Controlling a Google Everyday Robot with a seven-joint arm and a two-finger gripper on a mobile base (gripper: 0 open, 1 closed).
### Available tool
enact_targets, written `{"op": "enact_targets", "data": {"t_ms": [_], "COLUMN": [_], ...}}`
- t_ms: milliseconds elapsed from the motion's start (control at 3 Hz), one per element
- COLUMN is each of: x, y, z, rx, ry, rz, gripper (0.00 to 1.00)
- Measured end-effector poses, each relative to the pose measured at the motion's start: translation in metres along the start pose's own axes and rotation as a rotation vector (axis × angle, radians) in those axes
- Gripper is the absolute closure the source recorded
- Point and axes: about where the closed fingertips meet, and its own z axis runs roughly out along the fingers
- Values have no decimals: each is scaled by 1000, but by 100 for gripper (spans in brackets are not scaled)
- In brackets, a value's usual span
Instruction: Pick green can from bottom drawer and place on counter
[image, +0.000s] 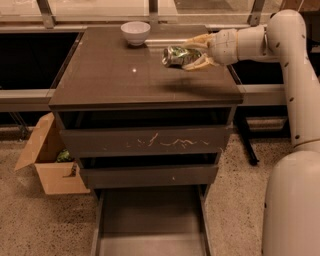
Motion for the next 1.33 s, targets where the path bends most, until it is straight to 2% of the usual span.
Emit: {"op": "enact_targets", "data": {"t_ms": [333, 667, 1000, 1333], "x": [17, 28, 40, 45], "y": [10, 15, 21, 24], "z": [3, 0, -8, -13], "rx": [-40, -57, -88, -103], "ry": [45, 78, 124, 140], "rz": [112, 161, 200, 214], "gripper": [76, 52, 21, 1]}}
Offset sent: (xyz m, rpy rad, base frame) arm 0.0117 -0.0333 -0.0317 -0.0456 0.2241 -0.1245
